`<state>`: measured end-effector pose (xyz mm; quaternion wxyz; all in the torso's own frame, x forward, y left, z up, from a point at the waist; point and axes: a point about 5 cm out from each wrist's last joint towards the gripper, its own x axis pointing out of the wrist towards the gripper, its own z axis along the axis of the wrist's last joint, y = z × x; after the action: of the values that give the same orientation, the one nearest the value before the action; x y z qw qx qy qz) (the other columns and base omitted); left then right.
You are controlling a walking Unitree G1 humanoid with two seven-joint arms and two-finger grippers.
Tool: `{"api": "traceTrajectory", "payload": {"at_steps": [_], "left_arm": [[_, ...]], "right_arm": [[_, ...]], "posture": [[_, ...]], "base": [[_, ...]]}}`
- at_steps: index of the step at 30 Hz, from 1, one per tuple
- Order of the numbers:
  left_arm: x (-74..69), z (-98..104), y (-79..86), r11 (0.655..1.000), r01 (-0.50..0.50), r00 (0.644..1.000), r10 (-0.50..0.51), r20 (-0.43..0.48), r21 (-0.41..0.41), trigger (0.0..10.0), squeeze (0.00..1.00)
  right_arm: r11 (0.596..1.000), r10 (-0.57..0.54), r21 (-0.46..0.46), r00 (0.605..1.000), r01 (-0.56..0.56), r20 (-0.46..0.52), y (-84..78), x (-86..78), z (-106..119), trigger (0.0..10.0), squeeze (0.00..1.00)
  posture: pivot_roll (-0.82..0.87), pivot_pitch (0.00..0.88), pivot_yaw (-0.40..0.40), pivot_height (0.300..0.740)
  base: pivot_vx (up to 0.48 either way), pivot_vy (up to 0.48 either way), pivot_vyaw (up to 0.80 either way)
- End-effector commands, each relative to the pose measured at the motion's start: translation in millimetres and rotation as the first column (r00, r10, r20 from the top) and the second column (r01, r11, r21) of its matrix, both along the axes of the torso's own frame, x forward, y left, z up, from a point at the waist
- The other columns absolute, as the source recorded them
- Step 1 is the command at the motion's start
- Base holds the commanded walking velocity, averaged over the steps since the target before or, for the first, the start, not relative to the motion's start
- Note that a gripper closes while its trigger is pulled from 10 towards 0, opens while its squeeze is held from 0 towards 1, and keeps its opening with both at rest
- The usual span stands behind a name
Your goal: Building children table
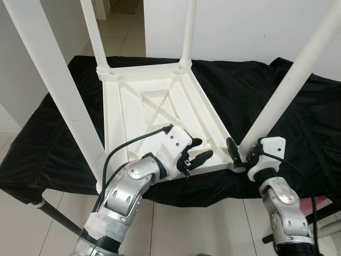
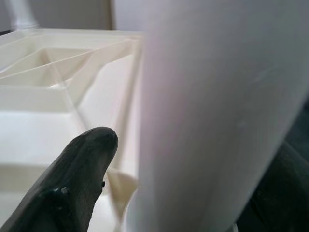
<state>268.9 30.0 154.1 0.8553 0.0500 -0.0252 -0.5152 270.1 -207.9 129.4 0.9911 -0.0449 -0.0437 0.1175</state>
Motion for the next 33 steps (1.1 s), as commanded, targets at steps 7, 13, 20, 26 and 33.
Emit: {"api": "traceTrajectory", "payload": {"at_steps": [7, 13, 20, 26, 33], "left_arm": [[-11.7, -4, -2.2, 0.991, 0.121, 0.992, -0.122, 0.014, 0.051, 10.0, 0.00], [-13.2, -5, -4.3, 0.990, 0.125, 0.992, -0.126, 0.010, 0.062, 10.0, 0.00], [-14.6, -5, -4.0, 0.991, 0.119, 0.993, -0.120, 0.003, 0.056, 10.0, 0.00], [-15.5, -5, -3.2, 0.993, 0.105, 0.994, -0.105, -0.005, 0.051, 10.0, 0.00], [-12.2, -5, -1.7, 0.995, 0.091, 0.996, -0.091, -0.003, 0.050, 10.0, 0.00]], "right_arm": [[0.990, 0.132, -0.047, 0.991, -0.133, -0.018, -8.1, 8.0, 5, 7.2, 0.00], [0.977, 0.178, -0.105, 0.983, -0.183, -0.048, -19.7, 17.2, 4, 0.0, 0.00], [0.976, 0.187, -0.106, 0.980, -0.193, -0.062, -20.4, 15.6, -1, 0.0, 0.00], [0.985, 0.168, -0.030, 0.982, -0.171, -0.085, -18.0, 14.8, -7, 10.0, 0.00], [0.995, -0.086, 0.035, 0.992, 0.089, -0.088, -9.5, 17.9, -15, 10.0, 0.00]], "posture": [[-0.10, 0.000, 0.018, 0.740], [-0.08, 0.000, 0.005, 0.740], [-0.08, 0.000, -0.002, 0.740], [-0.08, 0.000, -0.006, 0.740], [-0.09, 0.000, -0.015, 0.740]], "base": [[0.000, 0.000, 0.00], [0.000, 0.000, 0.00], [0.000, 0.000, 0.00], [0.000, 0.000, 0.00], [0.000, 0.000, 0.00]]}}
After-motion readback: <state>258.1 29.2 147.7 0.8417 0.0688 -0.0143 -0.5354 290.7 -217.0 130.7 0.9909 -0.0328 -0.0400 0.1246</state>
